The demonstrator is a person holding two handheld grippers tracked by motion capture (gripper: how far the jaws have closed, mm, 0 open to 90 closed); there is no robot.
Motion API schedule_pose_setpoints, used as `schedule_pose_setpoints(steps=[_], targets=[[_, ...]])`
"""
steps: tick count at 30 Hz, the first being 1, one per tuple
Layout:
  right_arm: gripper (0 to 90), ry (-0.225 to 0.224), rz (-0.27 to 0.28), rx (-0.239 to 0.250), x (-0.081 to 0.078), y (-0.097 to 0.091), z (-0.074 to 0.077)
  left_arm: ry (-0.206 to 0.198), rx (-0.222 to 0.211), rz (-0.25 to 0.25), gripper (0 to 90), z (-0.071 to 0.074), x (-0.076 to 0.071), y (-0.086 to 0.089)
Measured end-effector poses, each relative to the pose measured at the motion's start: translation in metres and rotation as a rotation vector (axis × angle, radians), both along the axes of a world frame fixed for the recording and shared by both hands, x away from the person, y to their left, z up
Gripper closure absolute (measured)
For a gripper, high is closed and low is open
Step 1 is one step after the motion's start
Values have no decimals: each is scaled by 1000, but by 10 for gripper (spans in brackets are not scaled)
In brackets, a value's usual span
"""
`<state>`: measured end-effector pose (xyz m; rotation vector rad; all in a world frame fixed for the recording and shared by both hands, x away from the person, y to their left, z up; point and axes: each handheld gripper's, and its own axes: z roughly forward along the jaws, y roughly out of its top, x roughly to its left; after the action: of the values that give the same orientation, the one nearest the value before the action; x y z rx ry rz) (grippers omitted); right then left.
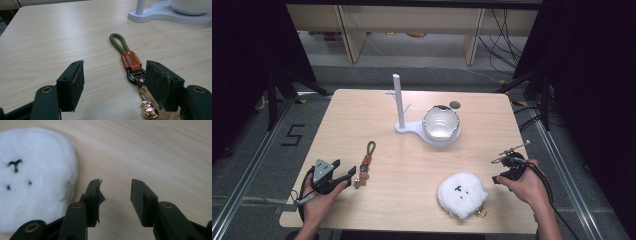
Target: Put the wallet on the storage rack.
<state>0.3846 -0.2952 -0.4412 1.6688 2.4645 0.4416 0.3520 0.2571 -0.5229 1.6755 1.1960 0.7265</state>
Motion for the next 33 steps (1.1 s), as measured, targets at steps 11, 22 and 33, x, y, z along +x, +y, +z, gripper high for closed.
schedule_pose_setpoints(steps=[11, 22, 33], targets=[[582, 102, 108, -9, 14, 30, 4, 2, -10, 0, 312, 0, 0, 1], [552, 174, 155, -7, 22, 53, -2, -1, -14, 0, 311, 0, 0, 0], [526, 247, 172, 11, 28, 62, -20, 1, -16, 1, 312, 0, 0, 1]])
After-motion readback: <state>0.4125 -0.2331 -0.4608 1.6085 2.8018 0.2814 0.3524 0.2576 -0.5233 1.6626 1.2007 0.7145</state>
